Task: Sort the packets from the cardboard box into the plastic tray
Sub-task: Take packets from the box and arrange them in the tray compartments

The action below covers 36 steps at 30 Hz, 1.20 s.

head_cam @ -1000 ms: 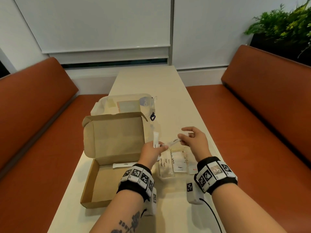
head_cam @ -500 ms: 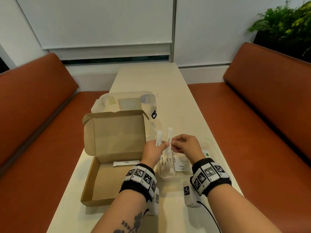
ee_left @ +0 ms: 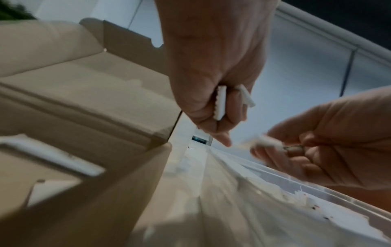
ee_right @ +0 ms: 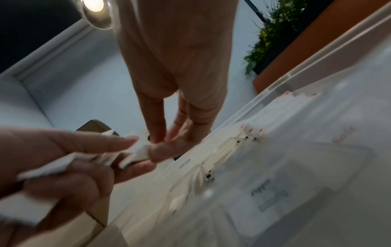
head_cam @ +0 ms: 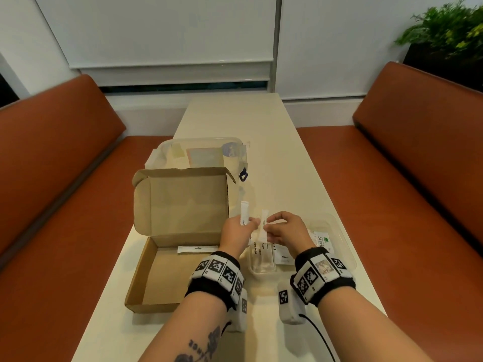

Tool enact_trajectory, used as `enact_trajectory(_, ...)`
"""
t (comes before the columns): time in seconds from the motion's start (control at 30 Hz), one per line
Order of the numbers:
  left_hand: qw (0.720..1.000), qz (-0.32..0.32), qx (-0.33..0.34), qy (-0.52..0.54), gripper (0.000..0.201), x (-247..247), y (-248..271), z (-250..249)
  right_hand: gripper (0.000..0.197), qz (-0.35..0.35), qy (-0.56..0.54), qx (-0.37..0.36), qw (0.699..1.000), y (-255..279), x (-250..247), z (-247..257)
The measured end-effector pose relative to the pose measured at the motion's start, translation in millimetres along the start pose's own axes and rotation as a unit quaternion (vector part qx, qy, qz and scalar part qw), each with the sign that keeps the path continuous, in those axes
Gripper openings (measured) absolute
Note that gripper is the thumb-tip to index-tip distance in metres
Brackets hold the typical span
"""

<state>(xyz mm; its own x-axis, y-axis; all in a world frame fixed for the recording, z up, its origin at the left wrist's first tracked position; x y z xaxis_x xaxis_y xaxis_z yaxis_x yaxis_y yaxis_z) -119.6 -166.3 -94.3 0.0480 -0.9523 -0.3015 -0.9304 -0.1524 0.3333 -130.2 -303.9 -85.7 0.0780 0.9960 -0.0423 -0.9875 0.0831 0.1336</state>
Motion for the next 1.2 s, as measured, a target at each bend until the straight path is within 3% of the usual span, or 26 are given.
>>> enact_trajectory(0.1,1.000,-0.017,0.011,0.012,0.024,-1.4,-1.4,-4.6,0.014,0.026,0.138,0.007,0.990,2.2,5.6,-4.8)
enact_trajectory(0.2,0.999,-0.014,0.000,0.041,0.029,-1.3,-1.5,-5.5,0.017,0.079,0.263,-0.017,0.961,4.8,18.6,-9.2)
enact_trajectory(0.4,0.998,-0.011,-0.008,0.054,0.030,-2.1,-3.1,-4.1,0.012,0.103,0.406,-0.081,0.905,0.8,30.7,-9.5)
enact_trajectory(0.57,0.998,-0.007,-0.010,0.056,0.028,-2.3,-3.3,-4.3,0.049,0.179,0.529,-0.093,0.824,-3.3,24.6,-8.8)
enact_trajectory(0.7,0.999,-0.004,-0.012,0.052,0.029,-2.0,-3.3,-2.9,0.058,0.191,0.552,-0.089,0.807,-3.4,20.0,-10.9)
enact_trajectory(0.9,0.996,0.027,-0.031,0.077,0.035,1.0,1.5,-4.8,0.058,0.193,0.528,-0.084,0.822,-1.4,15.4,-12.5)
enact_trajectory(1.03,0.991,0.057,-0.043,0.112,0.038,3.3,7.2,-9.1,0.018,0.084,0.351,-0.120,0.925,-2.7,10.9,-1.2)
enact_trajectory(1.1,0.989,0.066,-0.043,0.124,0.039,3.8,9.3,-11.0,0.013,0.055,0.218,-0.106,0.969,-0.8,9.6,5.2)
enact_trajectory(1.2,0.986,0.100,-0.044,0.130,0.044,7.5,12.8,-13.8,0.010,0.084,0.084,-0.077,0.990,4.2,10.2,13.6)
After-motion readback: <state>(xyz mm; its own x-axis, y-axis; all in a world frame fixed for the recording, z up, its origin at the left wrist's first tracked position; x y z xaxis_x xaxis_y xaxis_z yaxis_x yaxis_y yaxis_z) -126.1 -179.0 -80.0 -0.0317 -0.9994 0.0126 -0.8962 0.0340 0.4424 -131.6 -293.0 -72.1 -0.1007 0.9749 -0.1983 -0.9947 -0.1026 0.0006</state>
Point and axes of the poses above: each hand's wrist, its own y-axis away from the middle knuckle, its own x-axis out of the palm, z = x × y, the point moved 2 cm from there along -y, towards the middle knuckle, and after that the axes turned 11 degrees about -x, right-handed, at the moved point
